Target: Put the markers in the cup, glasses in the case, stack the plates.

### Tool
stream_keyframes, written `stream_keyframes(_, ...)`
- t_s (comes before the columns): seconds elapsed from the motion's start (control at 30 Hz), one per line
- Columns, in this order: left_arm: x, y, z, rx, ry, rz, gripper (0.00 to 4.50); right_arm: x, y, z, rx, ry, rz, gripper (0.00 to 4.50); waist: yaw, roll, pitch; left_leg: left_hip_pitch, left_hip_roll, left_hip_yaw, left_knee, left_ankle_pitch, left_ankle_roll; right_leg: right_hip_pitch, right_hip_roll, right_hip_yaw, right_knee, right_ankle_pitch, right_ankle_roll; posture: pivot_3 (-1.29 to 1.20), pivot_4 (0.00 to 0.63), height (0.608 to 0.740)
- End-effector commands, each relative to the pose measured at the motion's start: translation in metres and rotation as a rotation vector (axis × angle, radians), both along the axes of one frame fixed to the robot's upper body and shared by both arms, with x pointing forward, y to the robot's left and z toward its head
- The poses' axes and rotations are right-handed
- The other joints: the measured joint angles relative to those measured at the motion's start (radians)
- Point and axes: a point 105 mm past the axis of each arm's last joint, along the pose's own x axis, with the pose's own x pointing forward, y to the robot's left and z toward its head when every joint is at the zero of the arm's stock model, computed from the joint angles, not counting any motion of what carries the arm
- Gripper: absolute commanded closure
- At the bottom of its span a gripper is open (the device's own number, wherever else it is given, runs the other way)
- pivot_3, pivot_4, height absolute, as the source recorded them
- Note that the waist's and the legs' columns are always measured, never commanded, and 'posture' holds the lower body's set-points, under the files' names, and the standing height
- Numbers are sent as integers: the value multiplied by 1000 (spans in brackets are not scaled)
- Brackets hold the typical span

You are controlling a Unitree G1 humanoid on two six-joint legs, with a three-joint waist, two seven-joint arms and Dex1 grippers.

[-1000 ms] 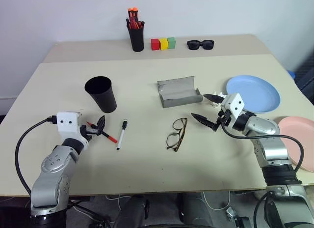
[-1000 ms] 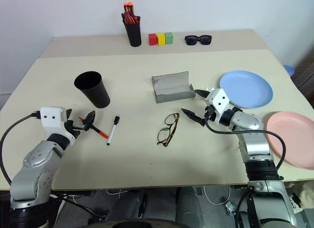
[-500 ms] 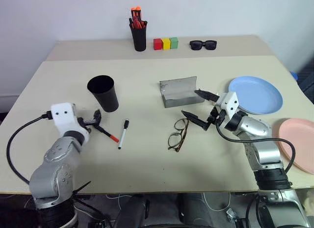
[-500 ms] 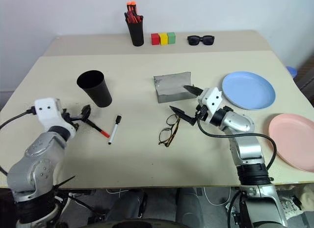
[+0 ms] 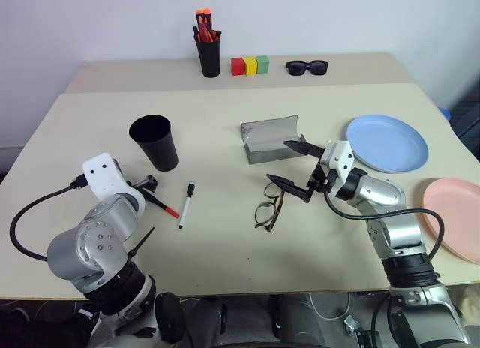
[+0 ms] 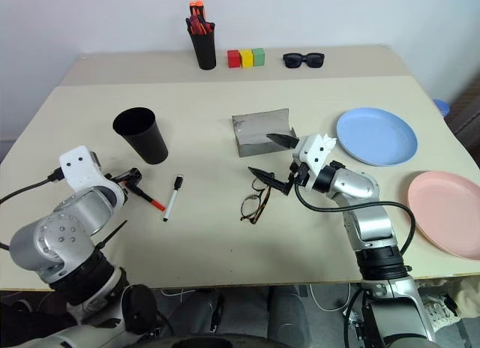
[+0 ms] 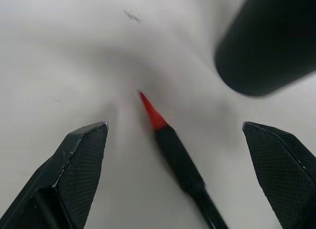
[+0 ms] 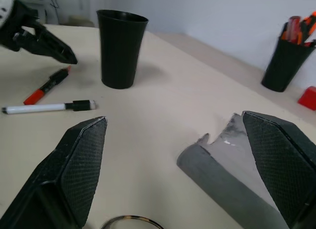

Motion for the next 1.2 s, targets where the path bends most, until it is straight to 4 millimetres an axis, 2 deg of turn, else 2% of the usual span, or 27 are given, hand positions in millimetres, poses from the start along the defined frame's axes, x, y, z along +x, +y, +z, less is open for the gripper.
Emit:
stream_keyframes(0.03, 0, 1, 3, 5, -6, 12, 17, -16, 5, 12, 67, 27, 106, 39, 0, 0, 0, 0, 0, 0, 0, 0, 0, 0, 0, 0, 0, 0, 0, 0, 150, 740)
stream_keyframes(0.3, 8, 3, -6, -12, 37, 31, 17, -24, 7, 5, 59, 116, 152, 39, 0, -1, 1, 0, 0, 0, 0, 0, 0, 0, 0, 0, 0, 0, 0, 0, 150, 740)
stream_keyframes(0.47, 16, -8, -16, -56, 78, -3, 17, -27, 7, 3, 62, 135, 149, 39, 2, -1, 1, 0, 0, 0, 0, 0, 0, 0, 0, 0, 0, 0, 0, 0, 150, 740)
stream_keyframes(0.57, 16, -10, -20, -96, 96, 10, 874, -27, 7, 2, 50, 125, 142, 0, 1, -1, 1, 0, 0, 0, 0, 0, 0, 0, 0, 0, 0, 0, 0, 0, 150, 740)
stream_keyframes(0.77, 13, -14, -20, -108, 115, 22, 3744, -27, 6, 2, 52, 130, 130, 0, 2, -1, 1, 0, 0, 0, 0, 0, 0, 0, -1, 0, 0, 0, 0, 0, 150, 740)
stream_keyframes(0.83, 11, -15, -21, -125, 118, 36, 4448, -27, 6, 1, 54, 128, 125, 0, 1, -1, 1, 0, 0, 0, 0, 0, 0, 0, 0, 0, 0, 0, 0, 0, 150, 740)
stream_keyframes(0.97, 8, -11, -17, -100, 96, 45, 4448, -25, 5, 1, 55, 118, 111, 0, -2, -1, 1, 0, 0, 1, 0, 0, 0, 0, 0, 0, 0, 0, 1, 0, 150, 740)
stream_keyframes(1.03, 3, -1, -7, -44, 58, 64, 4448, -23, 4, 0, 55, 118, 105, 0, -2, -1, 1, 0, 0, 1, 0, 0, 0, 0, 0, 0, 0, 0, 1, 0, 150, 740)
stream_keyframes(1.13, -10, 21, 11, 39, -33, 149, 4448, -21, 1, -1, 50, 114, 98, 0, -4, -2, 1, 0, 0, 1, 0, 0, 0, -1, 0, 0, 0, 0, 0, 0, 150, 740)
stream_keyframes(1.2, -18, 50, 35, 226, -146, 248, 4448, -21, 0, -1, 50, 113, 95, 0, -5, -2, 1, -1, 0, 1, 0, 0, 0, -2, 0, 0, 0, 0, 0, 0, 150, 740)
